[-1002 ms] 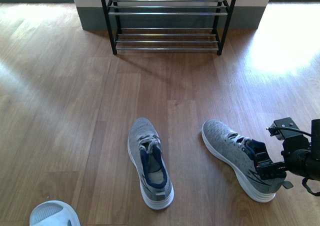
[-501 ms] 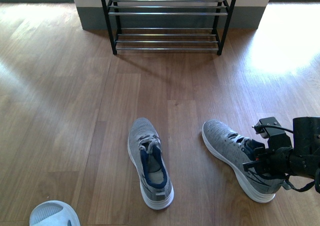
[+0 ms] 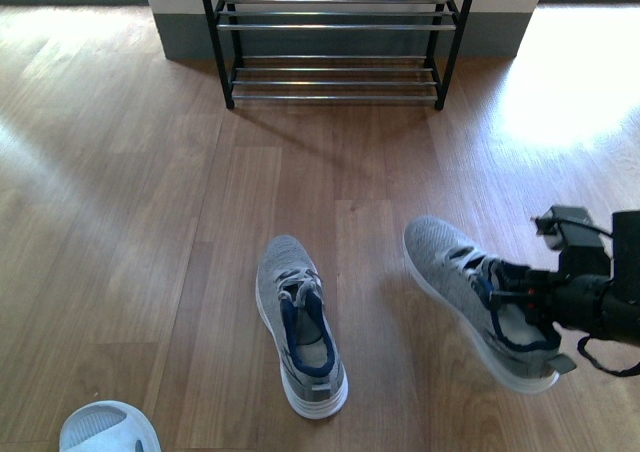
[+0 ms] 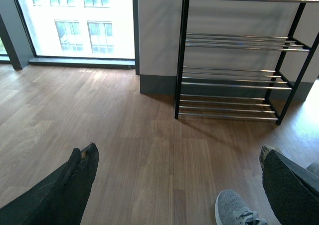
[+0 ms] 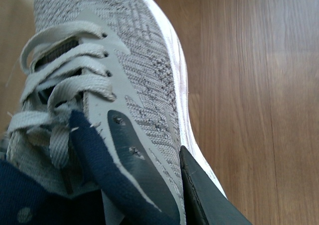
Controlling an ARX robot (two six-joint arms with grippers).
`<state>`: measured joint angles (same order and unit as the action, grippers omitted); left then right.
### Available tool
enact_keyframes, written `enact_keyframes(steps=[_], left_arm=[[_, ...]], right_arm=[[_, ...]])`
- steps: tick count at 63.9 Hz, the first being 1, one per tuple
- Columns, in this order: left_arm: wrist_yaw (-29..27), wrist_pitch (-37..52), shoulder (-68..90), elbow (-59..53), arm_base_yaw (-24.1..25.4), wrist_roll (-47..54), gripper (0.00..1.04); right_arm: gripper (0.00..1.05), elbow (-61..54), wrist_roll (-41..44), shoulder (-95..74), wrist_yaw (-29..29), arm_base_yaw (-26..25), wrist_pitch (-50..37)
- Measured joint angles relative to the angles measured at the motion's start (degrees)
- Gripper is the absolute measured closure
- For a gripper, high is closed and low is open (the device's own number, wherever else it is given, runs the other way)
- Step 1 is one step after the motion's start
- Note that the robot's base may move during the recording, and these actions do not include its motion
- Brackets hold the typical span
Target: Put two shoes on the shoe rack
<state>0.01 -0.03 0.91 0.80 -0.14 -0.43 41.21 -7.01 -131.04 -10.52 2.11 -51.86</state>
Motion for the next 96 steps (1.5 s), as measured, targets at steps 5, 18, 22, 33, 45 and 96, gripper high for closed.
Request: enact_keyframes(steps=[5, 18, 22, 33, 45, 96], left_arm=[[0.00, 0.00, 0.00, 0.00, 0.00, 0.00, 0.09], [0.00, 0.02, 0.00, 0.00, 0.00, 0.02, 0.09], [0.00, 0.02, 0.00, 0.00, 0.00, 0.02, 0.09], [0.00, 0.02, 0.00, 0.00, 0.00, 0.02, 0.09], [-0.11, 0.02, 0.00, 0.00, 0.00, 0.00, 0.09], [-41.22, 1.97, 40.24, 11.61, -10.38, -21.84, 0.09]], right_arm=[[1.03, -6.14, -2.25, 12.11, -0.59, 0.31, 2.75], [1.03, -18.34, -6.40, 48.72, -4.35, 0.48, 19.87], [1.03, -19.98, -7.30, 60.24, -5.77, 0.74, 26.47], [1.03, -23.08, -9.68, 80.00, -7.32, 1.66, 34.47], [1.03, -23.43, -9.81, 79.69, -6.69, 1.66, 34.75], [1.03, -23.50, -10.03, 79.71, -6.75, 1.64, 34.75]])
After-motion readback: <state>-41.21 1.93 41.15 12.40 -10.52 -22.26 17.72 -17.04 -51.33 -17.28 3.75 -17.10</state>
